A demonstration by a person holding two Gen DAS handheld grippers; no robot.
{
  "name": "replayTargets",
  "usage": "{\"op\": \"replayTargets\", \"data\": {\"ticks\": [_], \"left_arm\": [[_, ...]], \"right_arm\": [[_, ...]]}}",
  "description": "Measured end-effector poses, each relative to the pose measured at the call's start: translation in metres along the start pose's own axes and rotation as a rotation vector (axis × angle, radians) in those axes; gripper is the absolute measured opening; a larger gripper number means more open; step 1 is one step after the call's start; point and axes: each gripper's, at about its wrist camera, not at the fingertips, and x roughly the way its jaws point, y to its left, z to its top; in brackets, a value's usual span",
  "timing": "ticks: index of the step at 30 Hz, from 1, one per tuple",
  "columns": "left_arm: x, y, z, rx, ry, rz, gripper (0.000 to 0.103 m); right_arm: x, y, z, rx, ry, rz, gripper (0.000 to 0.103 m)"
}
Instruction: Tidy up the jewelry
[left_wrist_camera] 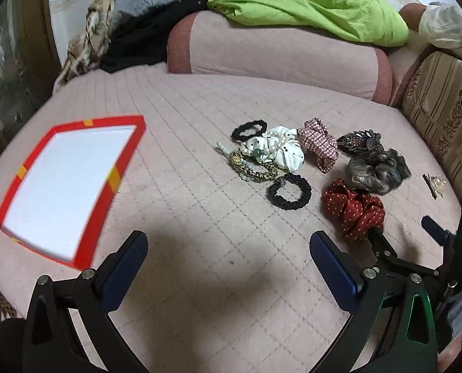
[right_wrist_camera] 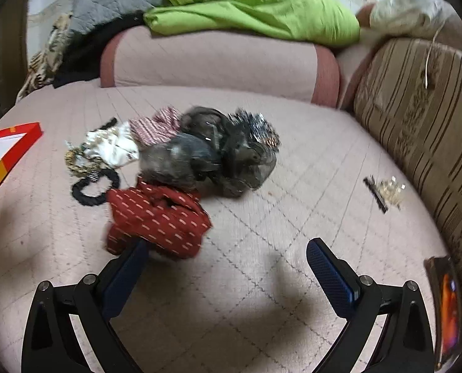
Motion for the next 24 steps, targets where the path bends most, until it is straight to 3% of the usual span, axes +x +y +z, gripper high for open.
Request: {"op": "replayTargets", "data": {"ticks": [7,12,24], "left_arm": [[-0.03,0.014,-0.002,-0.015,-0.111,0.071,0.103],[-0.05,0.031,-0.002,0.014,-0.143,0.157,0.103],[-0.072,0.061,0.0,-0.023,-0.216,0.171,0.103]], "right_arm": [[-0.024,0.009,0.0,0.007,-0.027,-0.019,0.103],[-0.05,-0.008,-0.005,0.071,-0.118,-0.036,0.103],[-0.066,-0.034,-0.016,0.168,-0.131,-0.034,0.102]]}}
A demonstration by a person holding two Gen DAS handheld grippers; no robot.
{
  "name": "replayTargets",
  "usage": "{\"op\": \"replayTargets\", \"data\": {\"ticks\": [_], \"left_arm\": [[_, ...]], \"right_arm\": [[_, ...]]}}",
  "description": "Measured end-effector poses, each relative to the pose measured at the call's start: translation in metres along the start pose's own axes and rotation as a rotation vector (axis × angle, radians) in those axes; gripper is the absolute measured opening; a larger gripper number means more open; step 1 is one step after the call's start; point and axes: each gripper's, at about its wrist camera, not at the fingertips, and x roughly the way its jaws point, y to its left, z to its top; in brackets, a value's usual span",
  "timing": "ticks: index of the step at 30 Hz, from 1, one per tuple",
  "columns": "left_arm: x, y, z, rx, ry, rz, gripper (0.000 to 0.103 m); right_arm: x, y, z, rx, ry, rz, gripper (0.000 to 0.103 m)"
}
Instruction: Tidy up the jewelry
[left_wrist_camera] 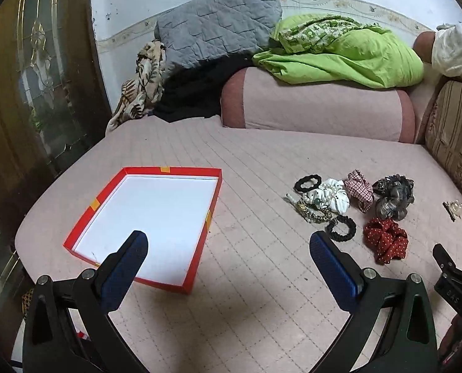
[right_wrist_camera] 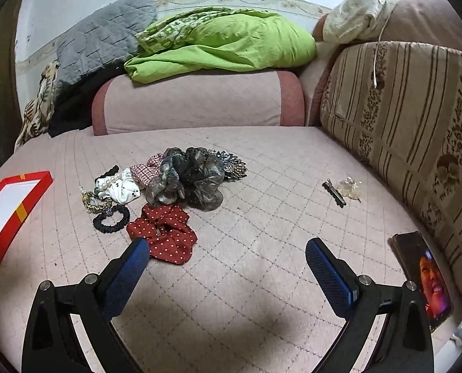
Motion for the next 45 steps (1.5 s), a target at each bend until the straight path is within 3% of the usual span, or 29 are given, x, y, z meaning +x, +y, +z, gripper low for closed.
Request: {"op": "replayTargets", "data": {"ticks": [7,10,12,16,18,23,27,31,33,34,36,38,40,44,45], "left_arm": [[0.013,-0.012,-0.008,0.02,0.055,-0.061,0.103],[0.023,-0.018,-0.01,0.028,0.084,-0.085,0.103],[0.029,-0.022,-0.01,0.032,0.102,-0.11,0.103],[0.047,-0.03,-0.002,0.026,0.145,-0.176,0.102],[0.065,-0.036,0.006,0.022,0.174,-0.204,0.101],[0.12,-0.052,0.017,0.009,0.298,-0.252,0.081],[0.165,-0.058,0.024,-0.062,0.377,-0.301,0.081],[0.201,-0.067,0.031,-0.117,0.433,-0.326,0.081],[0.217,-0.075,0.033,-0.113,0.45,-0.327,0.075],[0.223,-0.079,0.033,-0.103,0.46,-0.325,0.067],[0.235,-0.088,0.032,-0.09,0.495,-0.336,0.047],[0.245,-0.096,0.028,-0.085,0.542,-0.355,0.017],[0.249,-0.096,0.03,-0.09,0.549,-0.35,0.013],[0.23,-0.087,0.028,-0.121,0.554,-0.389,0.013],[0.221,-0.084,0.027,-0.121,0.546,-0.4,0.013]], "right_arm": [[0.014,-0.005,-0.004,0.017,0.056,0.017,0.1],[0.017,-0.005,-0.005,0.019,0.068,0.032,0.095],[0.019,-0.005,-0.005,0.019,0.081,0.051,0.084],[0.029,-0.007,-0.004,0.028,0.121,0.093,0.078],[0.033,-0.009,-0.003,0.048,0.135,0.12,0.077],[0.045,-0.016,-0.002,0.107,0.17,0.173,0.077],[0.059,-0.018,-0.001,0.152,0.199,0.239,0.077],[0.073,-0.007,0.003,0.114,0.202,0.26,0.077],[0.08,-0.004,0.003,0.107,0.215,0.277,0.075],[0.082,-0.005,0.002,0.11,0.222,0.285,0.074],[0.087,-0.005,0.002,0.118,0.238,0.307,0.073],[0.092,-0.004,0.002,0.126,0.249,0.334,0.071],[0.096,-0.001,0.0,0.118,0.253,0.341,0.063],[0.106,0.003,-0.002,0.121,0.289,0.383,0.013],[0.106,0.005,-0.002,0.12,0.298,0.404,0.008]]}}
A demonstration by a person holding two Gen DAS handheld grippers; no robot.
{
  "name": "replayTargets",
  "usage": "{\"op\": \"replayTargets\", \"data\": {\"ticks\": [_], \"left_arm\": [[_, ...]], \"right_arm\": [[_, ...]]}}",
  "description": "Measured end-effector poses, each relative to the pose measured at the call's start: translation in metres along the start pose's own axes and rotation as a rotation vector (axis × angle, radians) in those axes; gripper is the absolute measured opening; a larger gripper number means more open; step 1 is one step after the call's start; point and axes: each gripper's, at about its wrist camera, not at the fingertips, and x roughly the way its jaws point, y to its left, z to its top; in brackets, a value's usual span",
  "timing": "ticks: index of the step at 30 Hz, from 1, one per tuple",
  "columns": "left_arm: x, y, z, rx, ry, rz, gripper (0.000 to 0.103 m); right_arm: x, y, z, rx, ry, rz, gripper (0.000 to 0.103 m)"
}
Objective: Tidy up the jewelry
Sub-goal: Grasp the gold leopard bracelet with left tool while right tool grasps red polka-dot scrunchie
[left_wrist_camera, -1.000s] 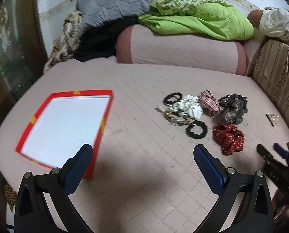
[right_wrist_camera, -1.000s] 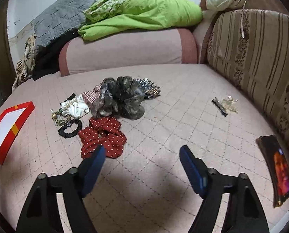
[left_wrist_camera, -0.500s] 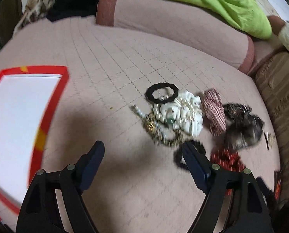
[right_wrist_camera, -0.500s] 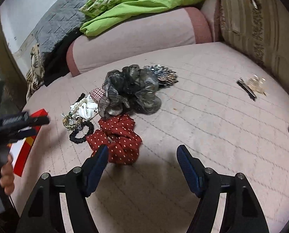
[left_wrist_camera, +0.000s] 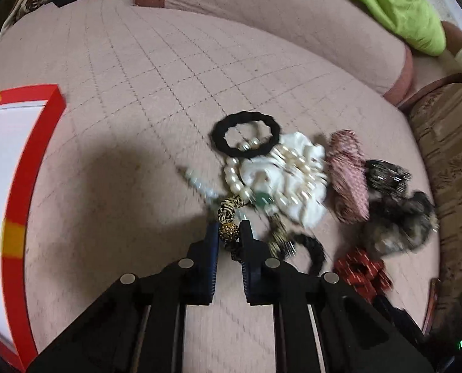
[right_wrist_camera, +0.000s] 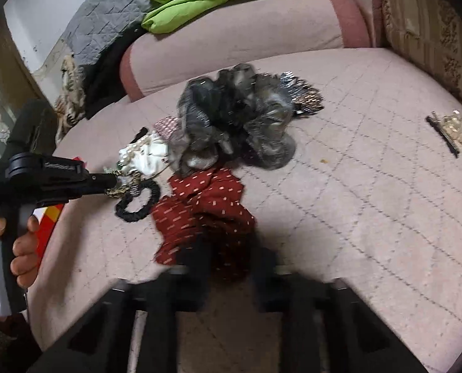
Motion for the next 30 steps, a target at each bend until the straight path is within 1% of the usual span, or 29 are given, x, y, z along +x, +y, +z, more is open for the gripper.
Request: {"op": "replayTargets", "data": {"ticks": [4,8,11,12,13,15,16,17,18,19,20,21,22,23,26,29,30], "left_arm": [[-0.032,0.002,-0.026,0.032,-0.03,-0.018,0.013],[-0.052,0.007,-0.052,0.043,-0.042,-0.031,0.013],[-0.057,0.012,-0.064,0.072,-0.041,-0.008,0.013],[-0.055,0.013,-0.068,0.081,-0.036,0.012,0.013],[-0.055,0.018,-0.069,0.084,-0.034,0.029,0.013],[-0.056,0.025,-0.074,0.083,-0.043,0.059,0.013],[-0.058,0.028,-0.076,0.077,-0.049,0.061,0.013],[-0.061,0.034,-0.076,0.068,-0.06,0.06,0.013],[-0.061,0.036,-0.075,0.064,-0.067,0.059,0.014],[-0.064,0.039,-0.075,0.058,-0.076,0.057,0.017],[-0.066,0.042,-0.075,0.053,-0.082,0.055,0.025],[-0.066,0.044,-0.074,0.048,-0.087,0.055,0.029],[-0.066,0.046,-0.074,0.041,-0.092,0.058,0.036],[-0.065,0.048,-0.073,0.035,-0.094,0.062,0.038],[-0.052,0.051,-0.072,0.035,-0.073,0.072,0.039],[-0.036,0.048,-0.074,0.061,-0.044,0.093,0.038],[-0.034,0.046,-0.076,0.076,-0.052,0.107,0.038]], "right_arm": [[-0.009,0.009,-0.003,-0.025,-0.009,0.017,0.007],[-0.024,0.019,-0.007,-0.044,-0.031,0.046,0.006],[-0.034,0.025,-0.011,-0.05,-0.039,0.07,0.006],[-0.036,0.027,-0.014,-0.055,-0.039,0.076,0.006],[-0.038,0.03,-0.016,-0.061,-0.035,0.076,0.006],[-0.039,0.034,-0.019,-0.079,-0.028,0.048,0.008],[-0.038,0.035,-0.018,-0.081,-0.03,0.03,0.011],[-0.038,0.033,-0.019,-0.08,-0.03,0.002,0.027],[-0.038,0.03,-0.019,-0.071,-0.031,-0.011,0.05],[-0.039,0.024,-0.018,-0.048,-0.042,-0.015,0.057],[-0.041,0.021,-0.018,-0.031,-0.052,-0.013,0.06],[-0.042,0.018,-0.016,-0.011,-0.061,-0.008,0.06],[-0.042,0.015,-0.015,-0.003,-0.058,-0.003,0.06],[-0.04,0.014,-0.015,0.001,-0.053,-0.002,0.06],[-0.033,0.016,-0.016,0.0,-0.027,-0.001,0.06],[-0.027,0.02,-0.017,-0.019,-0.02,-0.006,0.06],[-0.025,0.021,-0.017,-0.025,-0.02,-0.009,0.06]]}}
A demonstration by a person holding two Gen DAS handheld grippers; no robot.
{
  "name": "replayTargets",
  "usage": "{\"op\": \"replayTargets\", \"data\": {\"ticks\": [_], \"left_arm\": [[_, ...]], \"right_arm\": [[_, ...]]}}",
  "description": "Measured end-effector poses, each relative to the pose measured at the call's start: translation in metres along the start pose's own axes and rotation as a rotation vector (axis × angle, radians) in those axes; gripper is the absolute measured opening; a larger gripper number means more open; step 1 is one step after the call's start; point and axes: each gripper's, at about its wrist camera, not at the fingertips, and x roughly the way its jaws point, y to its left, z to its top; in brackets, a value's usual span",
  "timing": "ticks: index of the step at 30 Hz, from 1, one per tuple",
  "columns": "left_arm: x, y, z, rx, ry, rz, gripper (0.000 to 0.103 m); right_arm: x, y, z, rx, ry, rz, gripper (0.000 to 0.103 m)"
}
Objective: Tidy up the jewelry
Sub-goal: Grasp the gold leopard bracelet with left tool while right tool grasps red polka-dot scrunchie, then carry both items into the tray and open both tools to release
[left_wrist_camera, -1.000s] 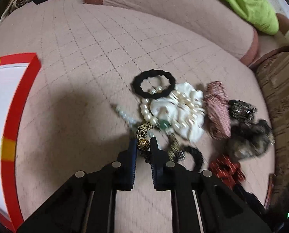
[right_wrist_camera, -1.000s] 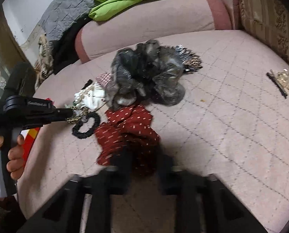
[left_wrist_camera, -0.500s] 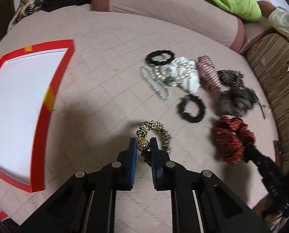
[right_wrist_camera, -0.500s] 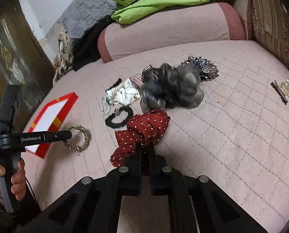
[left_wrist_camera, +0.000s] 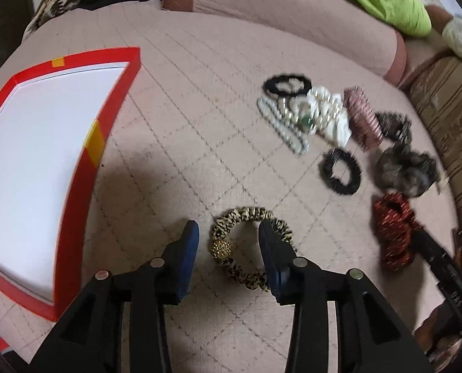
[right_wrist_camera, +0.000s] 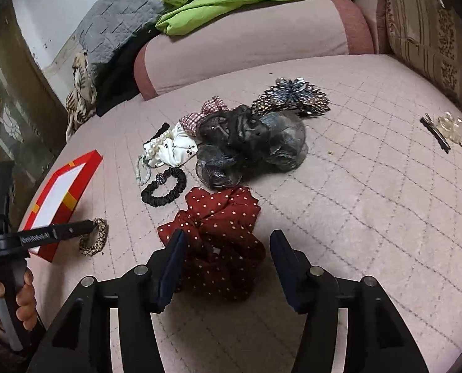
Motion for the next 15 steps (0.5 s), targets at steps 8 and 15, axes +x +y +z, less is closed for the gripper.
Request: {"op": "replayTargets", "data": {"ticks": [8,15], "left_arm": [[-0.004,-0.032,-0.015,0.131,-0.029,0.068,0.012],[-0.052,-0.024,-0.018,0.085,-0.095,-0.013,0.012]], "right_arm": [[0.015,0.009,-0.004,-0.05,0.047,-0.01,0.012],[-0.011,0.029,-0.012,-0.097,0.008,0.005,0.009]]}}
